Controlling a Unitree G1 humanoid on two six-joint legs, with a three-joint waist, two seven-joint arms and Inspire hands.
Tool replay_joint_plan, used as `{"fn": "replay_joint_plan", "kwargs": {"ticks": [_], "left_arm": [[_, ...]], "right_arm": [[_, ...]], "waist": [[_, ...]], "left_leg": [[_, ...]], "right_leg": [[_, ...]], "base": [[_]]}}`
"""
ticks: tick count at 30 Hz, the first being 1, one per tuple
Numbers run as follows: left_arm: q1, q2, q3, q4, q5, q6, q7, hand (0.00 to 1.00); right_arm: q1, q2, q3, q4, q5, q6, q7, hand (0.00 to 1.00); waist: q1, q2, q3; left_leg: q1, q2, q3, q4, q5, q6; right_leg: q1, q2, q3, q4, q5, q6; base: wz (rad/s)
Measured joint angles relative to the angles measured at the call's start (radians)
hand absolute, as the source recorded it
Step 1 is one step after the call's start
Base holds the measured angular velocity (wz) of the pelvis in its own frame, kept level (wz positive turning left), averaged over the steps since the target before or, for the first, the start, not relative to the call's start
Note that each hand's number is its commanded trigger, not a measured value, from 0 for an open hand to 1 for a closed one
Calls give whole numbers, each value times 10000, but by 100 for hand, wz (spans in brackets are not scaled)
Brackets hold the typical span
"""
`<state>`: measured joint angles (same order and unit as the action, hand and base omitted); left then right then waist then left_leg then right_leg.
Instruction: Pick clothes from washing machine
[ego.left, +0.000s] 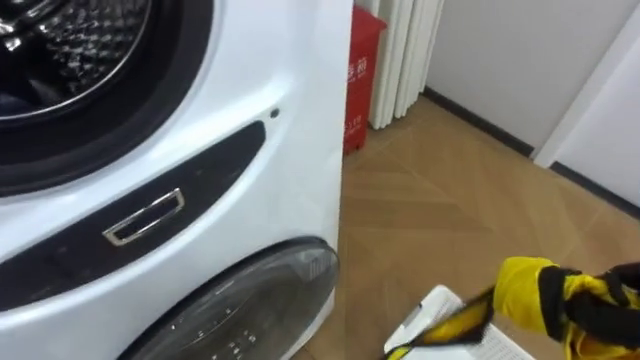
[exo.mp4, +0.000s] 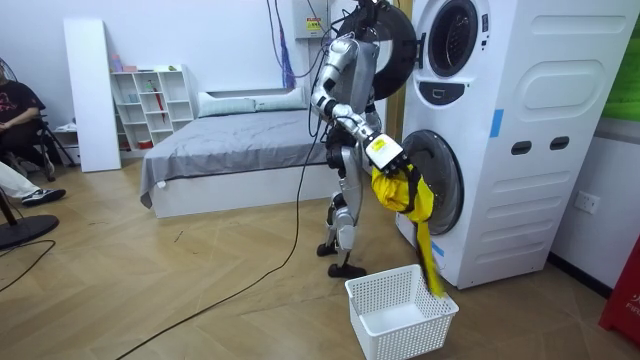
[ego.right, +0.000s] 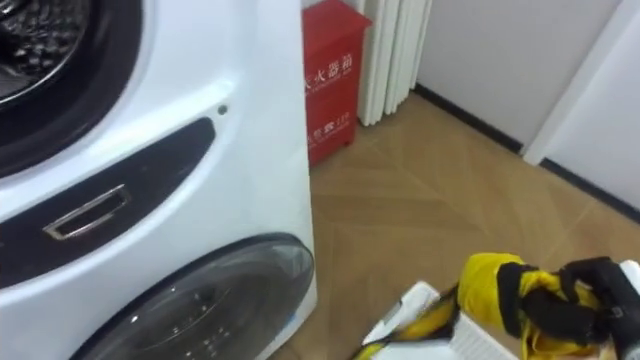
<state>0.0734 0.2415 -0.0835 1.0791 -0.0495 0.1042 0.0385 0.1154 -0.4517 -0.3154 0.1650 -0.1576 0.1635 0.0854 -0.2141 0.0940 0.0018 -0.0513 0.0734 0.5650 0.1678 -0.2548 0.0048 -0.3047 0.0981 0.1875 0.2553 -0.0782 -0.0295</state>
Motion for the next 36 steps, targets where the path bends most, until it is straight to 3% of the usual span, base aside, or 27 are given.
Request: {"fn": "replay_joint_plan", "kwargs": {"ticks": [3,6,10,17,23,28,36], "left_arm": [[-33,-66,-387,14,-55,24,0,0],[-29,-177,-831,-2,-383,14,-2,0],[-174,-200,-1188,1,-467,-31,-3,0],[-289,-218,-1263,7,-776,-257,-27,0],[-249,-225,-1660,23,-791,-252,-31,0],[-257,-242,-1663,-3,-797,-239,-30,0],[-233,-237,-1616,-10,-1144,-316,-29,0]], "right_arm": [[-56,112,214,798,-67,-105,-322,100],[-176,355,214,1169,-60,-129,-589,100],[-712,660,317,2139,-6,-541,-930,100],[-1078,683,630,2541,323,-822,-1330,100],[-1137,681,790,2841,358,-1176,-1887,100],[-1166,683,1233,3150,505,-1196,-2108,100],[-1351,671,1425,3688,460,-1217,-2187,100]], "waist": [[-7,53,5],[-43,315,17],[-257,654,1],[-285,788,39],[-277,942,7],[-244,1169,10],[-244,1254,6]], "left_leg": [[-86,-5,7,29,1,-2],[-146,-5,61,27,2,-2],[-296,-50,89,24,12,-13],[-593,-168,55,4,122,-55],[-669,-172,42,46,153,-63],[-865,-185,40,114,165,-74],[-1090,-293,6,171,254,-102]], "right_leg": [[-86,26,-2,9,12,-19],[-171,29,29,24,12,-20],[-387,34,74,125,2,-15],[-993,68,308,612,-85,-26],[-1142,71,308,744,-149,-80],[-1418,62,288,1047,-223,-117],[-1858,-8,275,1521,-434,-197]], "base": [[0],[-3],[-3],[-10],[0],[0],[3]]}}
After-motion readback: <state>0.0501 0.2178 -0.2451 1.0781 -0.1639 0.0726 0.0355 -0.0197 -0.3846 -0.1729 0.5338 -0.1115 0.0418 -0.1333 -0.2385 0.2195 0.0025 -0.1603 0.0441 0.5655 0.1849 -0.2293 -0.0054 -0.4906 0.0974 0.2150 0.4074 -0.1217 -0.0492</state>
